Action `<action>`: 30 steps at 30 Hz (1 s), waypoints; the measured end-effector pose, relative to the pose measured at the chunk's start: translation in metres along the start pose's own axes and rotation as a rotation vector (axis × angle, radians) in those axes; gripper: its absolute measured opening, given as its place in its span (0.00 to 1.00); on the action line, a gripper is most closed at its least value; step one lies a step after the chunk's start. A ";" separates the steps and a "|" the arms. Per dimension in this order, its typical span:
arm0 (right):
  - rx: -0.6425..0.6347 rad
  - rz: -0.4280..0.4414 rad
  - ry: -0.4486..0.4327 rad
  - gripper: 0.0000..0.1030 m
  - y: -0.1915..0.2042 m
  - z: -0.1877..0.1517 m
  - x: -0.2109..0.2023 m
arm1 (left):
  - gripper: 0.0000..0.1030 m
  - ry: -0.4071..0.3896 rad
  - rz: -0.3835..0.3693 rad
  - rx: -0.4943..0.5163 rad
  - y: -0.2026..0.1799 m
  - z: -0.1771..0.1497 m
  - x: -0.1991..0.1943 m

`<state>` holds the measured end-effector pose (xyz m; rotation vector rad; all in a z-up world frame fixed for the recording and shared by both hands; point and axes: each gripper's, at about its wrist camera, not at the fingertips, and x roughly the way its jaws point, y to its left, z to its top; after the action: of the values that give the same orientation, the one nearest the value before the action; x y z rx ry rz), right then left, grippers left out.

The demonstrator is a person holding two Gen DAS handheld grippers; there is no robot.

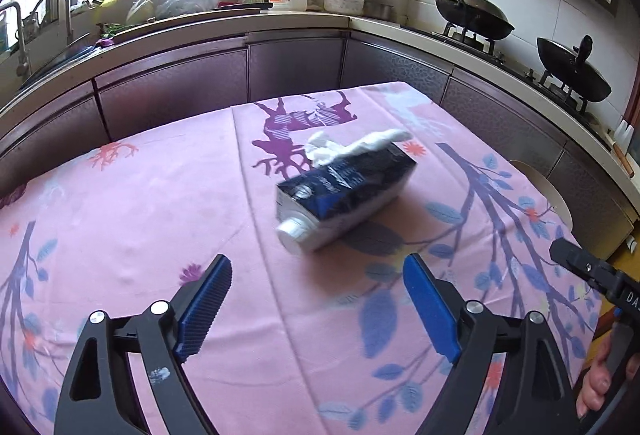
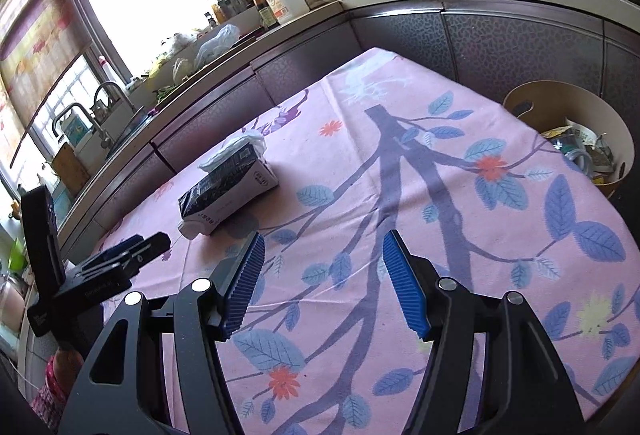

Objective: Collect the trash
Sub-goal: 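Grasp the tissue with left tool while right tool grasps the blue tissue box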

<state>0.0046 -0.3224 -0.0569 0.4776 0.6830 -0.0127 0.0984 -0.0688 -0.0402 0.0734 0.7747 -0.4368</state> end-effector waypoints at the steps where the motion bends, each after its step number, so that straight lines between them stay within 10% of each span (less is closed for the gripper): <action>1: -0.007 0.005 0.004 0.60 0.002 0.002 0.002 | 0.85 0.000 -0.001 0.002 0.002 0.003 0.002; 8: -0.056 0.059 0.017 0.60 0.022 0.024 0.026 | 0.84 -0.028 -0.020 0.048 -0.004 0.039 0.017; 13: -0.051 0.090 0.038 0.60 0.024 0.036 0.045 | 0.64 0.005 -0.037 0.135 -0.023 0.068 0.046; 20: -0.046 0.098 0.053 0.60 0.026 0.044 0.063 | 0.02 0.102 -0.120 0.112 -0.022 0.092 0.080; 30: -0.006 0.239 0.194 0.60 0.055 0.053 0.114 | 0.01 0.007 -0.136 -0.122 0.050 0.083 0.050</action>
<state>0.1345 -0.2800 -0.0672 0.5570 0.8114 0.2637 0.2055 -0.0599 -0.0201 -0.0923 0.8148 -0.5174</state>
